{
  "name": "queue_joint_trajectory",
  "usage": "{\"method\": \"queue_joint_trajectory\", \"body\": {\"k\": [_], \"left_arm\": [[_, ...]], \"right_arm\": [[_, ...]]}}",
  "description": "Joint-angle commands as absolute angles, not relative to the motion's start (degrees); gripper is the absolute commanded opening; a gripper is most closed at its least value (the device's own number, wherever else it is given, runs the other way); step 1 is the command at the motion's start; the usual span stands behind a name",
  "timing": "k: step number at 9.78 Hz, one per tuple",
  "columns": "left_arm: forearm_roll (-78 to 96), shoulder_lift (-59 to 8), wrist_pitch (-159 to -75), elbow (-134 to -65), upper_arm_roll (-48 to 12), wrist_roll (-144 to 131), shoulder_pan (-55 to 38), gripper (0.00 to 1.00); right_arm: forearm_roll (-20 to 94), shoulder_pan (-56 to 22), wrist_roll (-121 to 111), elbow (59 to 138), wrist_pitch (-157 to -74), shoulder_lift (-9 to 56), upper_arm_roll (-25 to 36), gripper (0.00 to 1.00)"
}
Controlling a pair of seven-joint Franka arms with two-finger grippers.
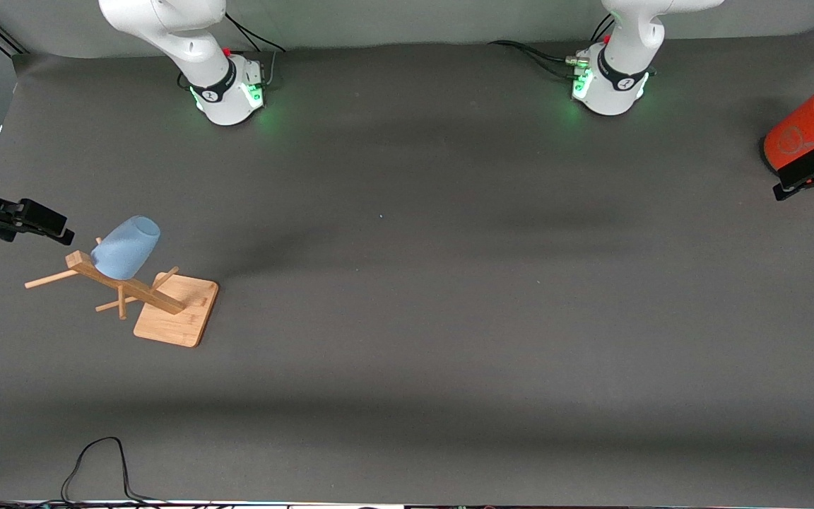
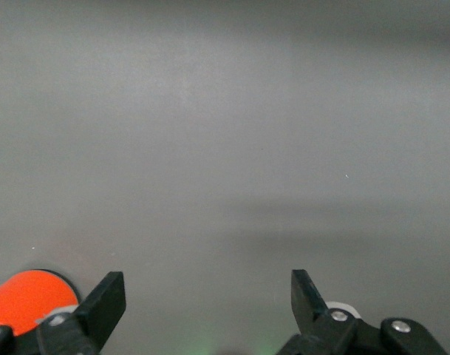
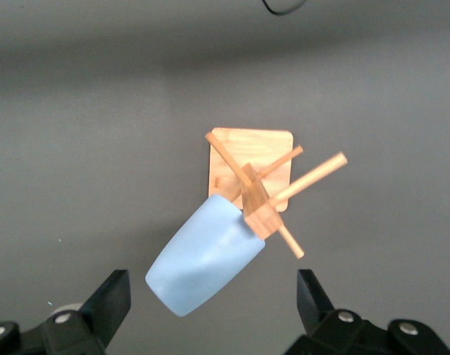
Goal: Rotate and upright cup with both arms
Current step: 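Move the right gripper toward the blue cup on the wooden stand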
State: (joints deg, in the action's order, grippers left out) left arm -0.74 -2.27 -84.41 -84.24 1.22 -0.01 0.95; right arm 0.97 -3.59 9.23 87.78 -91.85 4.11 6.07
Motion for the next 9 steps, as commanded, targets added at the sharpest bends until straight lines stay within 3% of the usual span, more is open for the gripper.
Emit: {"method": "queue_joint_trajectory", "body": {"k": [1,5,9], "left_arm": [[-0.7,-2.7,-84.1,-84.2,1.1,0.3,1.1,1.00],[-0.1,-2.6,-83.8,-84.5,1.1,1.8,1.9,1.00],[-0.1,-2.5,-84.1,-84.6,1.1,1.9,2.1,1.00]], "right_arm": [[1.0,-3.9,18.9,88.2,-89.2,2.9,5.5,1.00],[3.6,-4.0,41.4,89.7,-87.3,1.3,5.4,1.00],[5.2,-4.0,44.2,94.2,-88.1,1.1,5.5,1.00]]}}
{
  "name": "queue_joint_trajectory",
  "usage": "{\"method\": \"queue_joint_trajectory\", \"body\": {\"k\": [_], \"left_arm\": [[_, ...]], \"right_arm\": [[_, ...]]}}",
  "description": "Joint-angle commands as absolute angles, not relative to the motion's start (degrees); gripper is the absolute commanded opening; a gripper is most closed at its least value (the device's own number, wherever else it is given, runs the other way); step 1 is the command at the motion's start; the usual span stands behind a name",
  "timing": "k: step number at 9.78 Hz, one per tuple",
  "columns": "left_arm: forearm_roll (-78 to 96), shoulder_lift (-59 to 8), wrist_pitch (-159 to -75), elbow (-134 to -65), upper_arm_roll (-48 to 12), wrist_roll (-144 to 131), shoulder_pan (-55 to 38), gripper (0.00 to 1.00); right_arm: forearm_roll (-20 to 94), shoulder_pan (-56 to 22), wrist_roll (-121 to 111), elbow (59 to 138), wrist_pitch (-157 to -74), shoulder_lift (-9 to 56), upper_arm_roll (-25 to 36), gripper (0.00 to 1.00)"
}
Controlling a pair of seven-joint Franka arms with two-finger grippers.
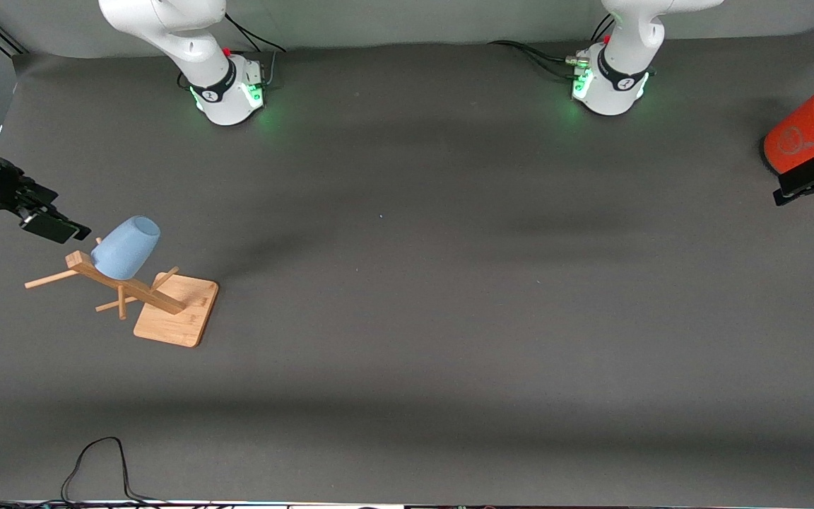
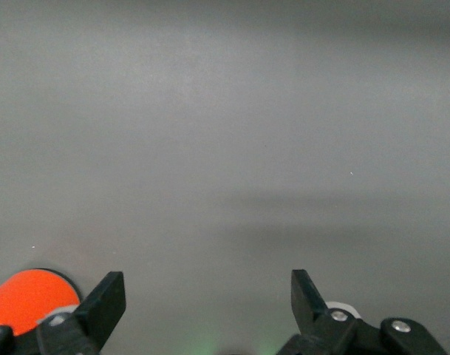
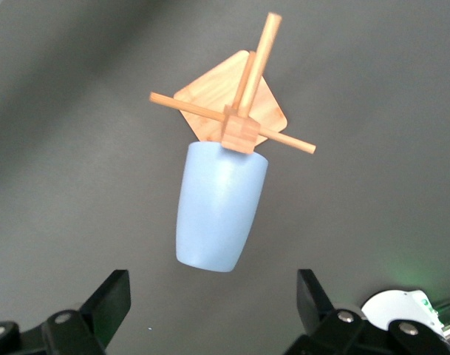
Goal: Rotate and upright cup with both arms
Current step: 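Close the right gripper around the blue cup's base on the peg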
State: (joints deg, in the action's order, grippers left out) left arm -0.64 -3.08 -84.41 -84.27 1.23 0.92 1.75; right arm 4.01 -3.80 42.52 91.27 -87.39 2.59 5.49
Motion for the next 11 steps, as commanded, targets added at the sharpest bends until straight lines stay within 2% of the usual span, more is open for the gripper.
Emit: {"method": "queue_joint_trajectory", "body": {"k": [1,7,11], "left_arm": [[0.4,-2.5,-84.3,-84.6,1.1,1.9,2.1,1.00],[2.0,-2.5,-84.5,-84.0,1.2,3.3,3.3,1.00],[1.3,-2.8,-85.2,-84.1,1.1,3.3,3.2,1.00]], "right_arm": [[5.3,-4.1,44.3,96.4,-89.5,1.3,5.6,1.00],[5.2,-4.0,44.1,107.0,-104.6,2.6,6.1,1.00],[5.2,-4.0,44.1,107.2,-104.9,4.2,6.1,1.00]]}}
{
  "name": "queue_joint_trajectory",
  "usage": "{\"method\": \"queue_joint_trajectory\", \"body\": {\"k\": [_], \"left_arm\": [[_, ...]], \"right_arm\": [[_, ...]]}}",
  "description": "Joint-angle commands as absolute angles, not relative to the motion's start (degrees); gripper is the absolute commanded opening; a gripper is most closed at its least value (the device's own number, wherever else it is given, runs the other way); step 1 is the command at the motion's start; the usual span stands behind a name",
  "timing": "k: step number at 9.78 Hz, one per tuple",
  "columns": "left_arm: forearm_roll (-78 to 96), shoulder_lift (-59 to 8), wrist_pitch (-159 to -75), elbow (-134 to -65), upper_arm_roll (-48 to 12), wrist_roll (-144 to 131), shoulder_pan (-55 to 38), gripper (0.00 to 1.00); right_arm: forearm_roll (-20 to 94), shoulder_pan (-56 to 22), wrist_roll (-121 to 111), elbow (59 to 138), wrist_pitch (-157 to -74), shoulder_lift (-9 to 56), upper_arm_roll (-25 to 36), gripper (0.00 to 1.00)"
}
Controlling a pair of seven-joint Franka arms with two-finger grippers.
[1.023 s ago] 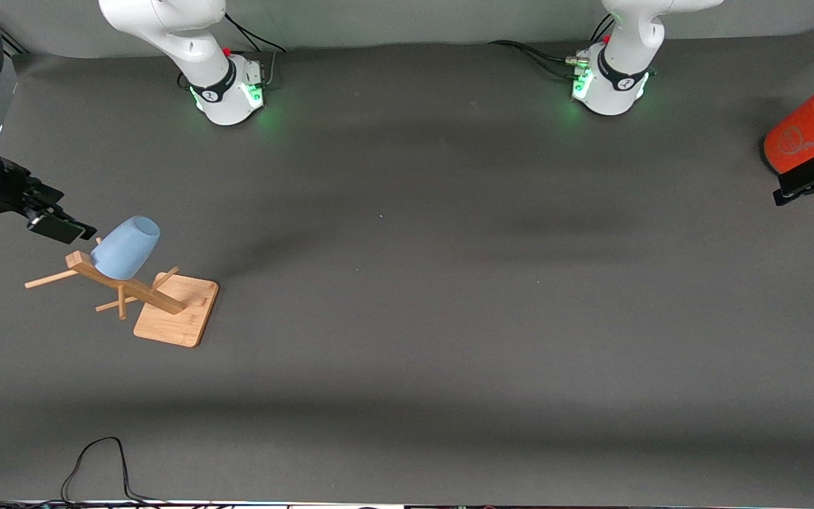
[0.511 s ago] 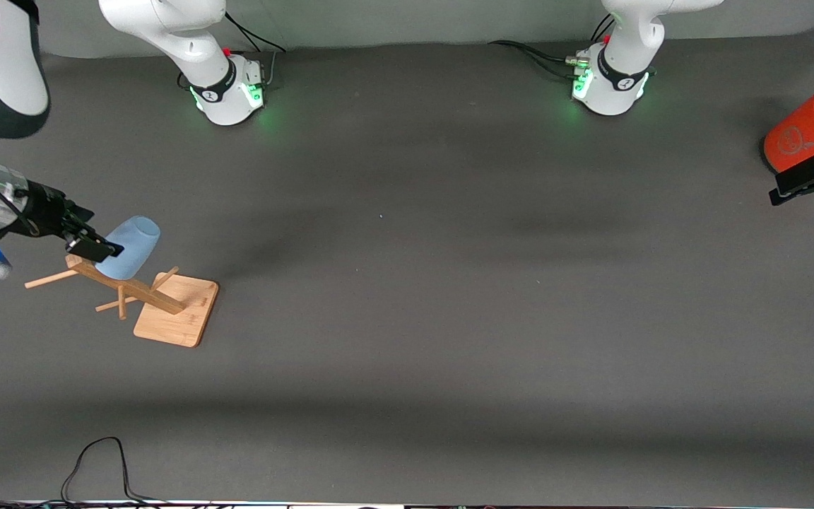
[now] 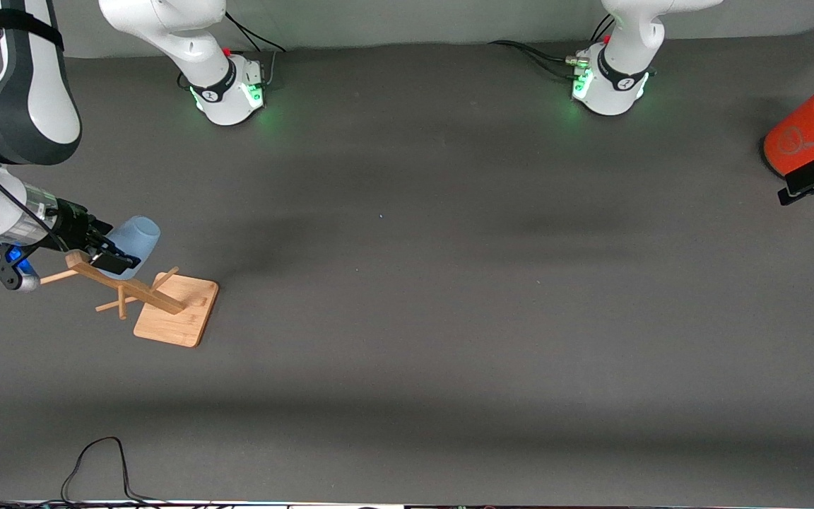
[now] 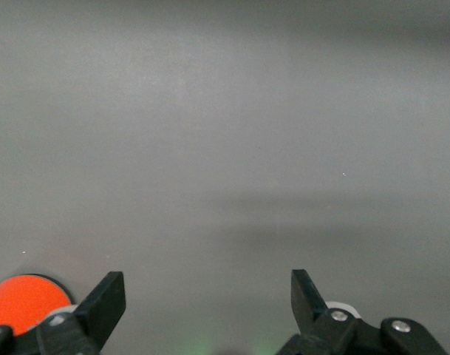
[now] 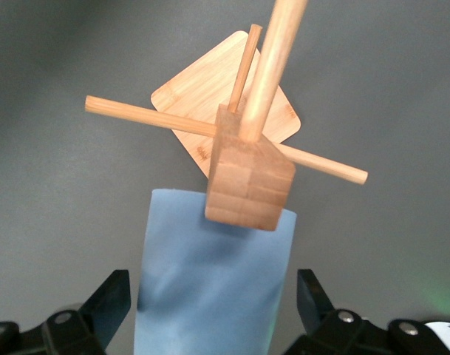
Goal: Rotate and upright cup with both arms
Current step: 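Close the right gripper around the blue cup's base on the peg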
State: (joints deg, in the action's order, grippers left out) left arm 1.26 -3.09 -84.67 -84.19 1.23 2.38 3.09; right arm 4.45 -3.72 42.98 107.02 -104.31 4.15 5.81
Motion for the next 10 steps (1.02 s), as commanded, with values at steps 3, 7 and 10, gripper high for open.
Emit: {"method": "queue_joint_trajectory", "body": {"k": [3,7,10], "left_arm": [[1.7,-2.6,-84.9,-83.9,0.9,3.3,3.2,1.00],[1.4,-2.5,-84.6,-83.3,0.7,2.1,2.5,1.00],[1.2,-2.5,-84.6,-83.2,0.7,3.2,2.6,1.00]], "right_arm": [[5.2,-4.0,43.9,107.2,-104.9,4.9,6.1,0.83],[5.2,-4.0,43.5,106.9,-104.8,4.8,6.1,0.69],[5.2,-4.1,44.2,106.6,-104.2,4.2,5.5,0.69]]}}
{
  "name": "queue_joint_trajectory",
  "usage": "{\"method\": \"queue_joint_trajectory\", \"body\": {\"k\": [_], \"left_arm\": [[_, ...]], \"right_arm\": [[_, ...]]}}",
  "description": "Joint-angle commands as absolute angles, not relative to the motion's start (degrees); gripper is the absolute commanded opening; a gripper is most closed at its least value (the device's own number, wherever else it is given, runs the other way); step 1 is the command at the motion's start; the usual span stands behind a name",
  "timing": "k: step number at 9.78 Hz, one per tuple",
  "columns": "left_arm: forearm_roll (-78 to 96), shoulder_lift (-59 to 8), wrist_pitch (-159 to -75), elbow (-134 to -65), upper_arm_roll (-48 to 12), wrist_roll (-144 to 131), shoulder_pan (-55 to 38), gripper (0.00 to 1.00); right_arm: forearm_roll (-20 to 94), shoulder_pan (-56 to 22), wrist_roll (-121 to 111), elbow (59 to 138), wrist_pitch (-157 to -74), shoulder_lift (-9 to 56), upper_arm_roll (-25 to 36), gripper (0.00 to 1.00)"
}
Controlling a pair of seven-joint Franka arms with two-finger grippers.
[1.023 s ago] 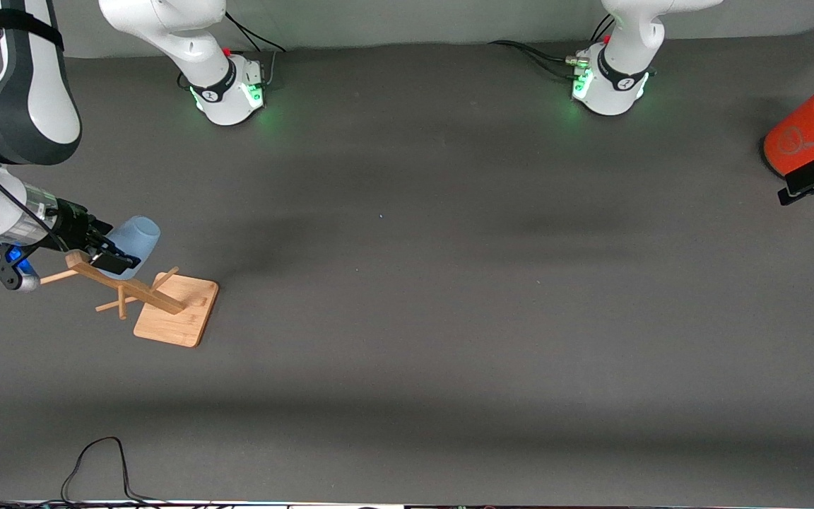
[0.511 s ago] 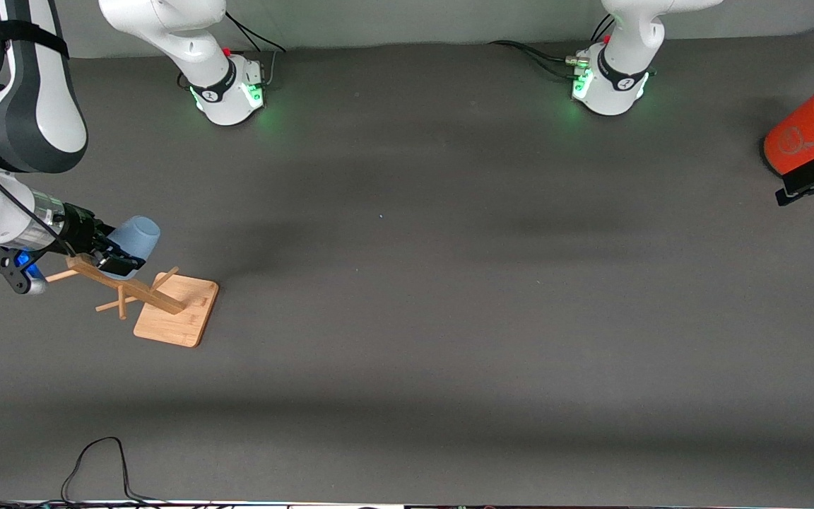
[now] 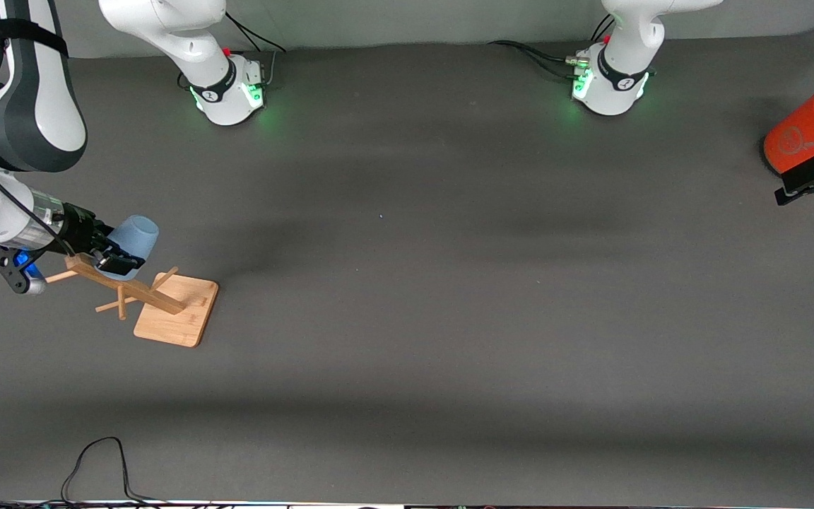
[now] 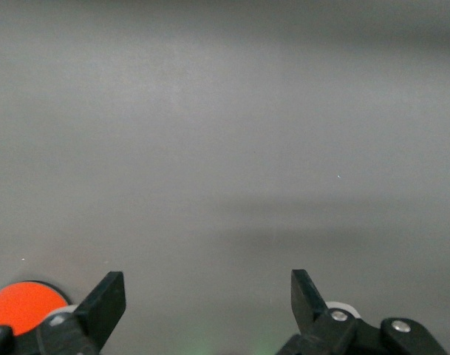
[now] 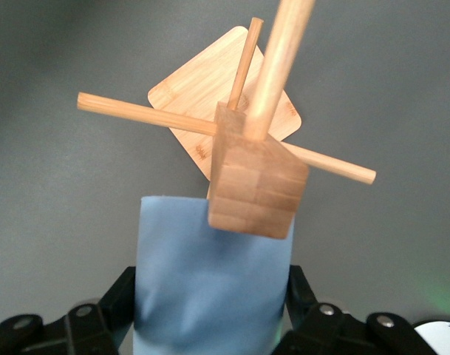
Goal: Rotate and upright cup with both arms
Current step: 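Slide the blue cup off the peg with the right gripper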
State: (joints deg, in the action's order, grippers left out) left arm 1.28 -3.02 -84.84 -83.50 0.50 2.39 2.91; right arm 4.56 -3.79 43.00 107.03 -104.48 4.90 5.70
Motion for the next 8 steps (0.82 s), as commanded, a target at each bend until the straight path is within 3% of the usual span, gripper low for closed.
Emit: {"method": "queue_joint_trajectory", "body": {"k": [1,8], "left_arm": [[1.2,-2.5,-84.3,-83.3,0.7,3.3,2.5,1.00],[1.2,-2.5,-84.3,-83.2,0.7,3.2,2.5,1.00]], "right_arm": [[5.2,-4.8,44.3,106.6,-104.2,4.0,5.5,0.69],[5.0,-10.0,50.2,103.4,-99.7,2.5,5.5,0.69]]}}
